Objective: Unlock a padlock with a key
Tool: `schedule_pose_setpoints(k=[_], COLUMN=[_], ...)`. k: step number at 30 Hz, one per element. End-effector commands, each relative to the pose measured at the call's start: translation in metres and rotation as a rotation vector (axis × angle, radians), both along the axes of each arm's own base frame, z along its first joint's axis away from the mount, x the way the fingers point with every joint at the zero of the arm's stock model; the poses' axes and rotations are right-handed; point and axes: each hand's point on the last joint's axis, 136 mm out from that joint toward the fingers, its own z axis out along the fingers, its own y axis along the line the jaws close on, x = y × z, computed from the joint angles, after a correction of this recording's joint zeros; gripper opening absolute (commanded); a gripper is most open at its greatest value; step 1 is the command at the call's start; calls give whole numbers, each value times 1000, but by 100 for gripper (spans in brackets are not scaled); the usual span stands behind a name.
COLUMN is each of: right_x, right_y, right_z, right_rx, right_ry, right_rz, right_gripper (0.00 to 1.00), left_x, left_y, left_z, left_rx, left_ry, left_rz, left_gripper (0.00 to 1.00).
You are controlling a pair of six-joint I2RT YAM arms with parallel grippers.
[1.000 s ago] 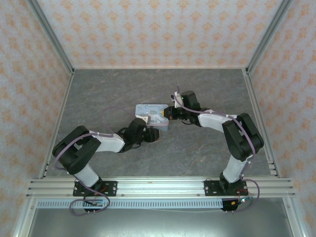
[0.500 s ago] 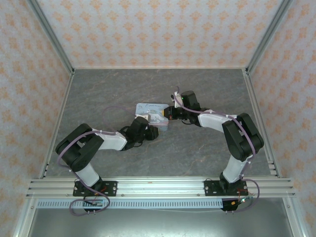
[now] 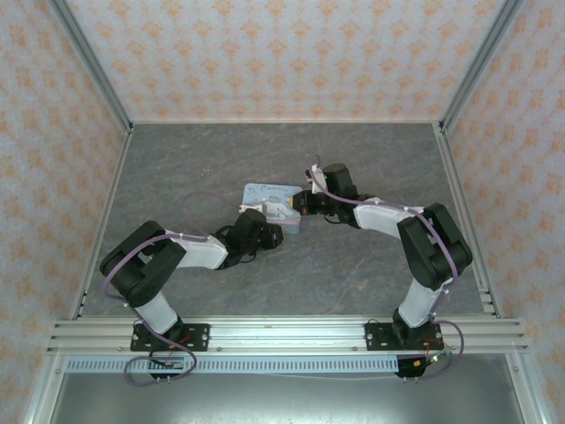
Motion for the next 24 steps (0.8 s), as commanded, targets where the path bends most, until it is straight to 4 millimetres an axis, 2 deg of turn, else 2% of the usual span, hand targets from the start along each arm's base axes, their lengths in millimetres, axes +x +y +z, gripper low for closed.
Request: schedule_pose_setpoints(k=[1,8,11,14,20,24], right_x=[-14,-15,-14,-11,-9,-23], right_y=[-4,-2,-2,-1,-7,-19], right_z=[-18,-15,-6,12,62,78], right_rx=[-39,-31,-18,6,29,-9], right_ry=[66,59,40,-4,-152,-225], right_rz=[-14,-14,-13,-15,-31,-7], right_gripper=[0,0,0,0,0,0], left_x=[9,9,9,8,6,3], left_y=[4,5,4,2,-6,-10], left_z=[1,-1,2,7,26,40], left_rx=[8,18,11,-1,-66,-108], left_ry=[-9,4,2,1,3,28], left_rz=[61,69,65,61,50,50], left_gripper=[41,32,29,28,28,28])
